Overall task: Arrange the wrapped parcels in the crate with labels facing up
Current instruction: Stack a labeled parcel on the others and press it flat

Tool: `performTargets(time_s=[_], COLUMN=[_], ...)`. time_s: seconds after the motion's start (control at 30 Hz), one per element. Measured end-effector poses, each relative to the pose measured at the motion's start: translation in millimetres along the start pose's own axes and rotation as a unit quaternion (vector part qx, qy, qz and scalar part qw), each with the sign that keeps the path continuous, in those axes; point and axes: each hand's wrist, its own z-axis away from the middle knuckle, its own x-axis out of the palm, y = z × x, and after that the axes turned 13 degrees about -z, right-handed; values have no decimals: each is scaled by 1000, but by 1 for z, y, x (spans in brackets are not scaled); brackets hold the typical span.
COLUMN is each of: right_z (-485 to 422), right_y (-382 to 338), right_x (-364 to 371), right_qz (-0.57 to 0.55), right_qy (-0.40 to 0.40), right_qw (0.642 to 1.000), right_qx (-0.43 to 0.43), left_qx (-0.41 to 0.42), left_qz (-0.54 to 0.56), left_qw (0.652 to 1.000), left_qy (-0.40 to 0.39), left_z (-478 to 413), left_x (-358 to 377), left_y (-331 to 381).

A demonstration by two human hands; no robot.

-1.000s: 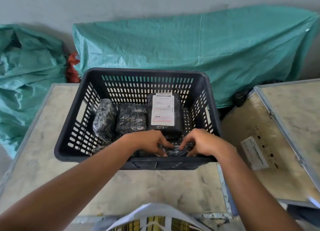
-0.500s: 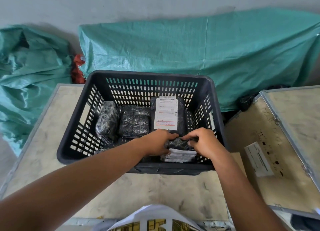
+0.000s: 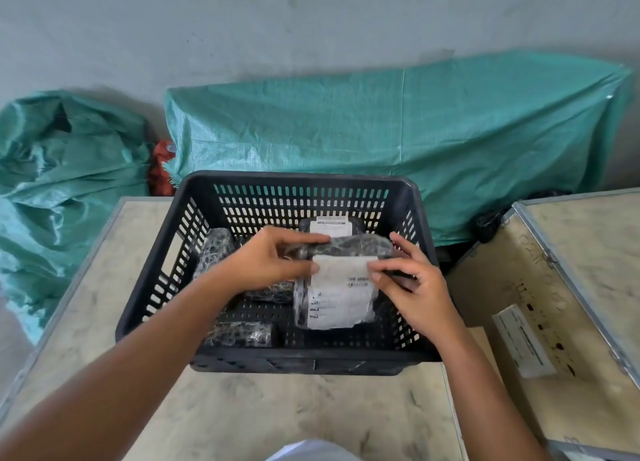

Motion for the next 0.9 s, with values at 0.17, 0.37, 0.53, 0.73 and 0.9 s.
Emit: performTargets(time_s=[0.17, 0.37, 0.53, 0.73, 0.9], right_z=[-6, -25, -47, -82, -97], right_y=[-31, -53, -48, -24, 16], right_x=[8, 3, -2, 4, 17], right_qz=[-38, -70, -147, -148, -11], right_qy=[-17, -1, 42, 38, 1], right_qw=[996, 990, 985, 988, 998], right_qx=[-78, -123, -81, 2, 69], left_qx=[31, 108, 102, 46, -49], left_qz=[147, 125, -19, -6, -43], left_qw=[988, 977, 980, 990, 992], left_qy=[26, 132, 167, 135, 111], left_z=[-2, -3, -7, -32, -55], left_x=[-54, -57, -28, 0, 23], left_y=[32, 53, 43, 16, -20])
